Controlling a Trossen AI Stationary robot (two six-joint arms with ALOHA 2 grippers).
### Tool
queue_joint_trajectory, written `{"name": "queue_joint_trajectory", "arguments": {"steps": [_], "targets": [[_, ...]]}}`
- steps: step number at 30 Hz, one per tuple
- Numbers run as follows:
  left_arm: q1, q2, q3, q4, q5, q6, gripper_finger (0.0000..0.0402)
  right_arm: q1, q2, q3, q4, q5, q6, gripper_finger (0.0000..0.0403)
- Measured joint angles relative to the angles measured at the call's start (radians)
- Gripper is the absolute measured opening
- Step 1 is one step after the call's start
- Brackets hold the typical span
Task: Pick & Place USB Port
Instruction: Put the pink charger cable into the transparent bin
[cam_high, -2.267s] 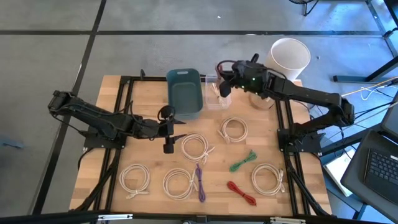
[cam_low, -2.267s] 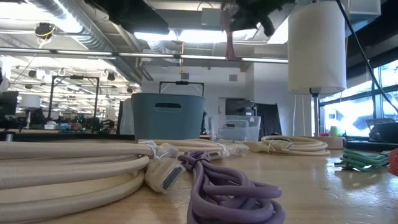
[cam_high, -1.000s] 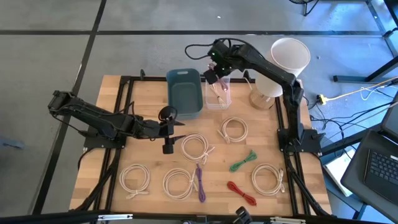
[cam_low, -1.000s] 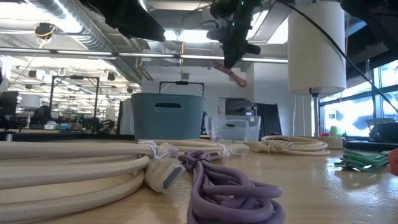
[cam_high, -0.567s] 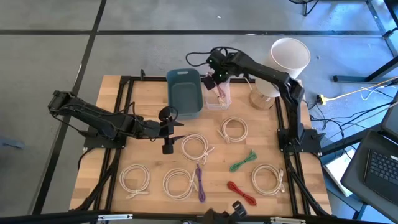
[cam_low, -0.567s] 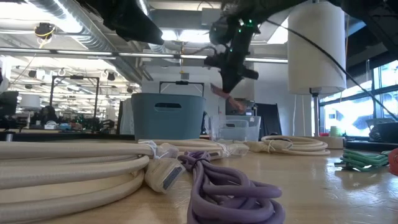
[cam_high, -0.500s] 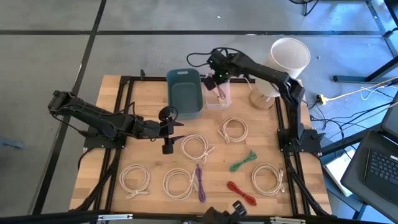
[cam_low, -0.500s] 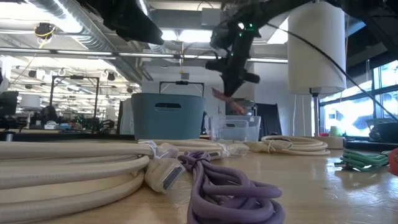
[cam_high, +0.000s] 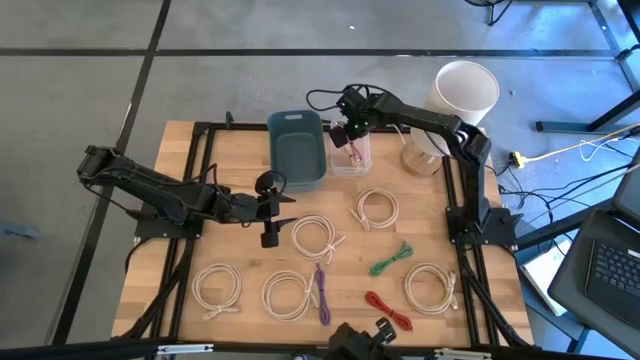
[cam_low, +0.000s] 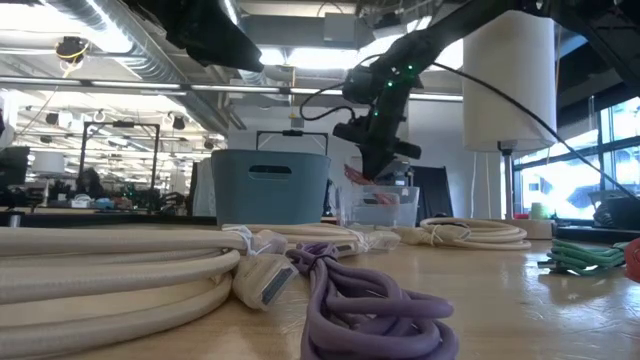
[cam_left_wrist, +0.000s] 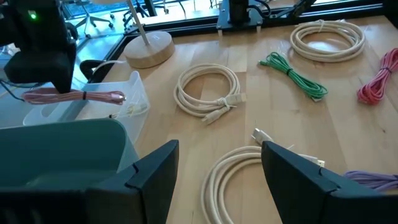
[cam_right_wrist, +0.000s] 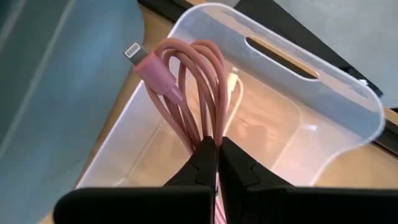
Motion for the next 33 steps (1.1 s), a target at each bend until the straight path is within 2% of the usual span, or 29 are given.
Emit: {"name": "queue_joint_trajectory", "arguments": {"steps": [19, 33], "targets": [[0.0, 0.0, 0.0, 0.089, 0.0, 0.076, 0.0223, -0.022, -0.001, -0.144, 0.193, -0.031, 0.054, 0.0], [-0.001, 0.0, 0.0, 0.126, 0.051, 0.105, 0.0223, -0.023, 0.0, -0.263, 0.284, -0.04, 0.085, 0.0]]}}
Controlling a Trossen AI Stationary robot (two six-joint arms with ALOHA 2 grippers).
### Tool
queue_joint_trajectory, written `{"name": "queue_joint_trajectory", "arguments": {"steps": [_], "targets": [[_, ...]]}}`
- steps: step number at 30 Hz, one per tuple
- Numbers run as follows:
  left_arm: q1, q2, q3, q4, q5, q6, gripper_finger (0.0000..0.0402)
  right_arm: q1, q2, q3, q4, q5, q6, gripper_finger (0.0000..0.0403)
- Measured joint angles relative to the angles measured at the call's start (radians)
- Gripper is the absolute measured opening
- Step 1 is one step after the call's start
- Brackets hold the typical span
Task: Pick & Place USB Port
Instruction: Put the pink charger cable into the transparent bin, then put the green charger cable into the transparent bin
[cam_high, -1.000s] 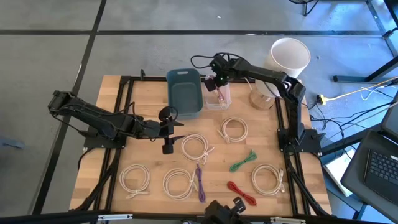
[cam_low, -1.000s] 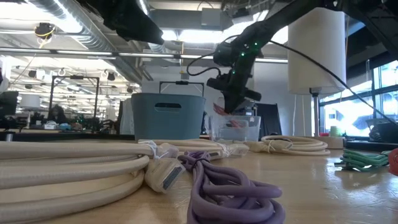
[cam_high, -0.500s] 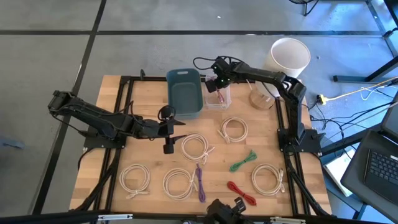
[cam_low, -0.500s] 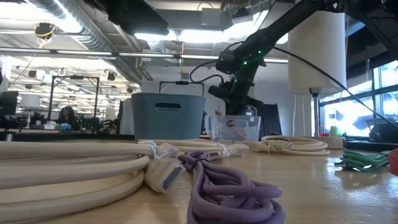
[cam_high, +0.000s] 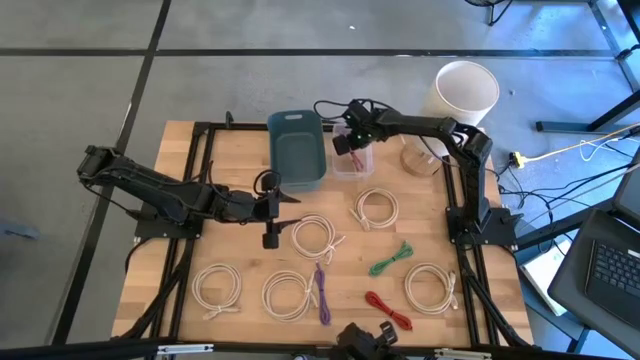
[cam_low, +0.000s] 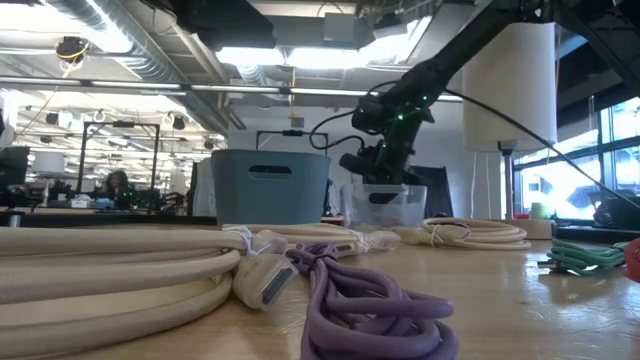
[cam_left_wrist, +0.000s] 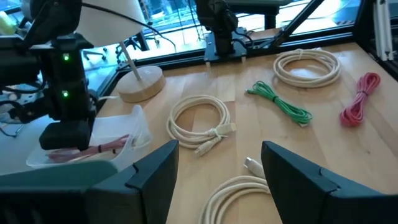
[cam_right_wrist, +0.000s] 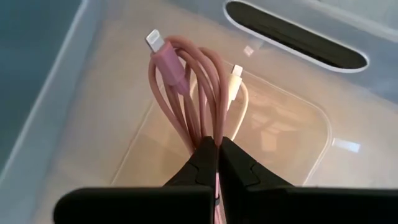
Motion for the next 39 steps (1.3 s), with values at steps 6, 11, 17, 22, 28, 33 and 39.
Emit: {"name": "queue_joint_trajectory", "arguments": {"steps": [6, 11, 17, 22, 28, 33, 39], "targets": [[0.001, 0.0, 0.0, 0.0, 0.0, 0.0, 0.0223, 0.0, 0.0, -0.003, -0.001, -0.002, 0.018, 0.0], [0.001, 0.0, 0.0, -0.001, 0.001, 0.0, 0.0223, -0.001, 0.0, -0.003, 0.002, -0.002, 0.017, 0.0006], [0.001, 0.0, 0.0, -0.006, 0.002, 0.0, 0.0223, -0.001, 0.0, 0.005, 0.042, -0.001, -0.009, 0.006], [0.001, 0.0, 0.0, -0.025, 0.002, -0.007, 0.0223, -0.001, 0.0, 0.008, 0.051, -0.001, -0.011, 0.0105], [0.001, 0.0, 0.0, -0.041, 0.001, -0.012, 0.0223, 0.001, -0.044, 0.008, 0.024, 0.005, -0.061, 0.0125], [0.001, 0.0, 0.0, -0.041, 0.001, -0.017, 0.0223, 0.024, -0.162, 0.008, -0.013, 0.043, -0.109, 0.0117], [0.001, 0.0, 0.0, -0.062, 0.045, -0.039, 0.0223, 0.102, -0.345, 0.01, -0.113, -0.03, -0.183, 0.0106]]}}
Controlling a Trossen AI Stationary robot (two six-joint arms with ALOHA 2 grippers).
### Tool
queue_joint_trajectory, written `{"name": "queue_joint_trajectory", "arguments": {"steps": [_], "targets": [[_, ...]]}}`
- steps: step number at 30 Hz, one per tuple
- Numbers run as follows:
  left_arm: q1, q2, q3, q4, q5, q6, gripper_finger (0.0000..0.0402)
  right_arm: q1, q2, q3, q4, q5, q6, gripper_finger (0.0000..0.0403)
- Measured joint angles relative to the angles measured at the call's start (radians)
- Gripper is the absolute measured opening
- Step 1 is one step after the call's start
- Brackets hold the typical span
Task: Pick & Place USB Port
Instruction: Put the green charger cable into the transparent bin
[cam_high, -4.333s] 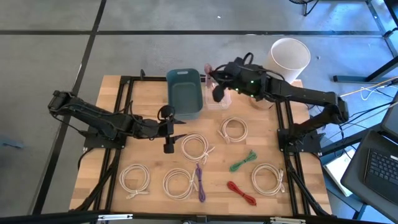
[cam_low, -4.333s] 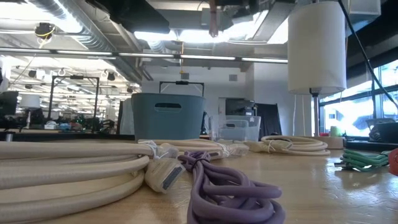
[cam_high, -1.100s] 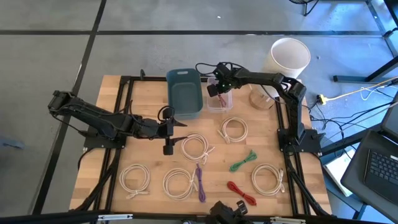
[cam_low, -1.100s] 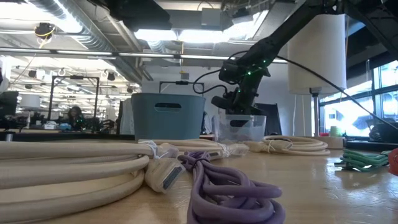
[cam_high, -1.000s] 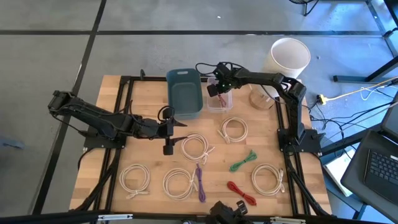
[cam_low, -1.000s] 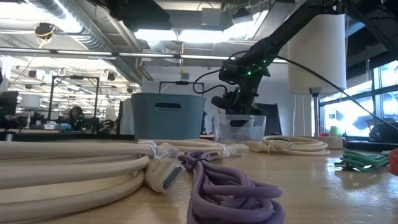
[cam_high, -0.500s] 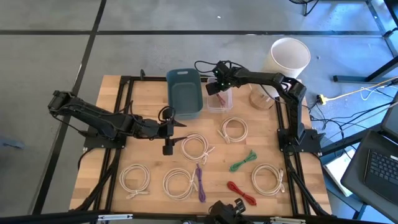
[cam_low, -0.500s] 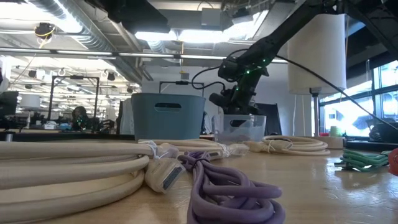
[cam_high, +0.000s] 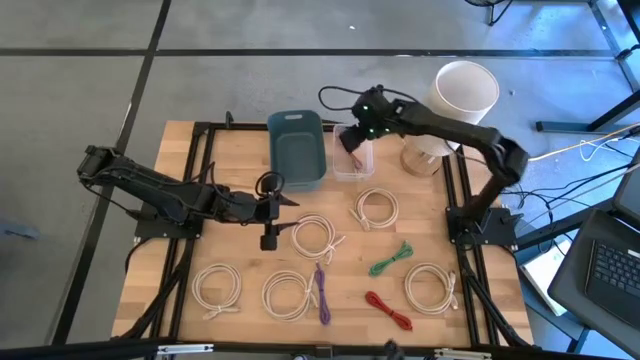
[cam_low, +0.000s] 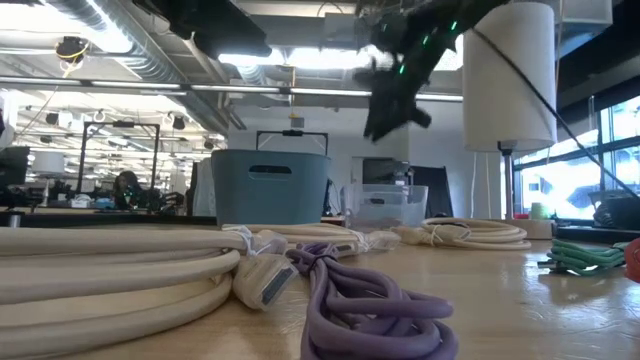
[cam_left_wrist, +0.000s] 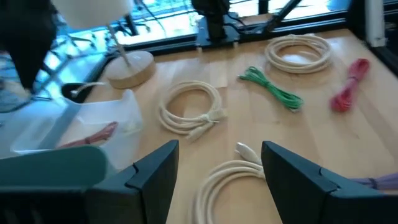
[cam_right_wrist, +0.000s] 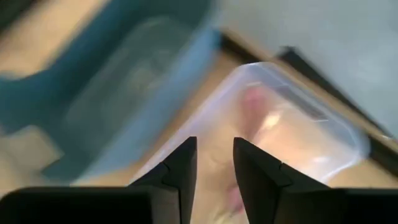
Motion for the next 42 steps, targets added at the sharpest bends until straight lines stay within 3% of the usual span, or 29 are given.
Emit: {"name": "queue_joint_trajectory", "arguments": {"steps": [6, 13, 19, 26, 29, 32, 42], "targets": [[-0.001, 0.0, 0.0, -0.004, 0.043, -0.006, 0.0223, 0.153, -0.134, 0.0, -0.229, -0.248, -0.006, 0.0104], [-0.001, 0.0, 0.0, -0.005, 0.044, -0.017, 0.0223, 0.48, -0.173, 0.0, -0.38, -0.248, 0.132, 0.0104], [-0.001, 0.0, 0.0, -0.005, 0.044, -0.027, 0.0223, 0.799, -0.138, -0.001, -0.358, -0.093, 0.202, 0.0104], [-0.001, 0.0, 0.0, -0.004, 0.043, -0.042, 0.0223, 1.061, -0.064, -0.001, -0.455, 0.23, 0.227, 0.0104], [-0.001, 0.0, 0.0, 0.0, 0.043, -0.042, 0.0223, 1.12, -0.013, -0.01, -0.533, 0.299, 0.227, 0.0104], [-0.001, 0.0, 0.0, 0.0, 0.043, -0.042, 0.0223, 1.151, 0.03, -0.051, -0.592, 0.298, 0.252, 0.0104], [-0.001, 0.0, 0.0, 0.001, 0.043, -0.042, 0.0223, 1.165, 0.118, -0.252, -0.566, 0.154, 0.282, 0.0104]]}}
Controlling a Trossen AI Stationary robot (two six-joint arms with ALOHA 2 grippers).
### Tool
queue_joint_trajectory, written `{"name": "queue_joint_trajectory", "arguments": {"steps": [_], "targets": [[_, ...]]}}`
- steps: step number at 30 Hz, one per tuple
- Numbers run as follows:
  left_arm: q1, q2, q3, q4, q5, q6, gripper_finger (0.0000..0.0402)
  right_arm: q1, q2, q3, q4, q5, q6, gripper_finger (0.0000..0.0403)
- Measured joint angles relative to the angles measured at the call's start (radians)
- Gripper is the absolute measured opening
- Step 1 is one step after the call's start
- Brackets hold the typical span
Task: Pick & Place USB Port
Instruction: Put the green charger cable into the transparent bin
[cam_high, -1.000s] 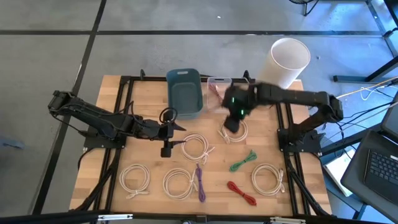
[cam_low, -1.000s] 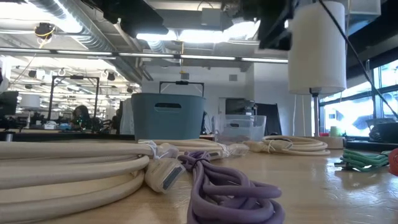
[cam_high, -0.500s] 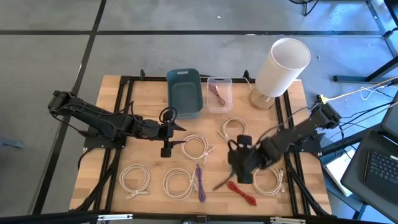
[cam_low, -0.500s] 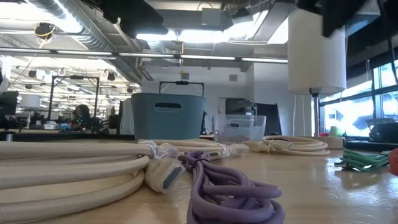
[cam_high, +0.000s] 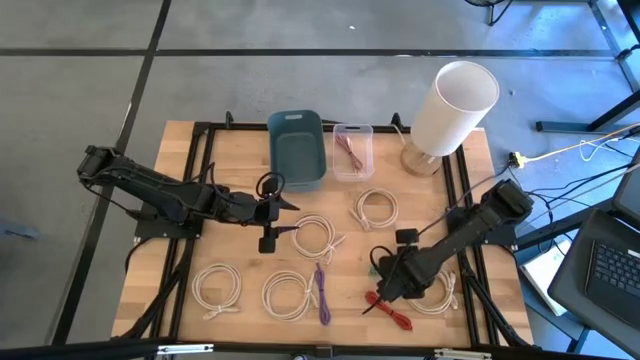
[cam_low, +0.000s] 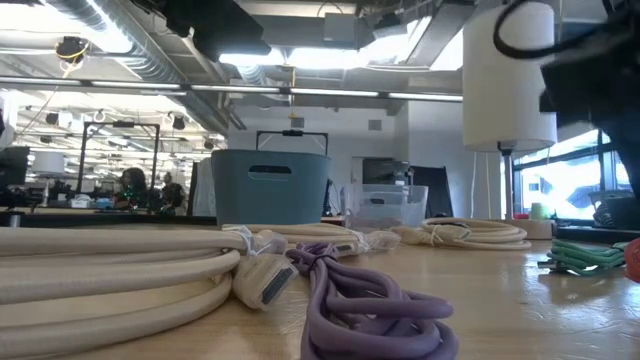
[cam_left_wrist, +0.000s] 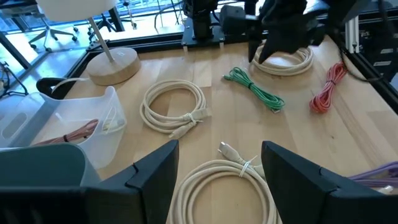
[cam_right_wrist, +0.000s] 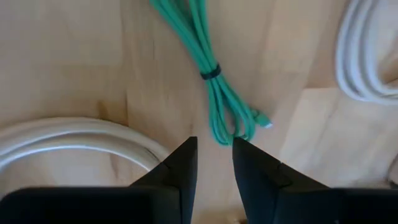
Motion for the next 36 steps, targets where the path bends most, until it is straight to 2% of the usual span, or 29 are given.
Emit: {"name": "queue_joint_trajectory", "arguments": {"steps": [10, 16, 22, 28, 36], "targets": [[0.0, 0.0, 0.0, 0.003, 0.0, 0.0, 0.0223, -0.018, 0.001, -0.069, 0.147, -0.01, -0.022, 0.0106], [0.0, 0.0, 0.0, 0.003, 0.0, 0.0, 0.0223, -0.046, 0.001, -0.066, 0.161, -0.01, -0.073, 0.0139], [0.0, 0.0, 0.0, 0.003, 0.0, 0.001, 0.0223, -0.079, 0.001, -0.087, 0.258, -0.01, -0.118, 0.0163], [0.0, 0.0, 0.0, 0.003, 0.0, 0.0, 0.0223, -0.107, 0.001, -0.087, 0.28, 0.015, -0.142, 0.0164], [0.0, 0.0, 0.0, 0.002, 0.0, 0.0, 0.0223, -0.109, 0.001, -0.088, 0.279, -0.007, -0.134, 0.0142]]}}
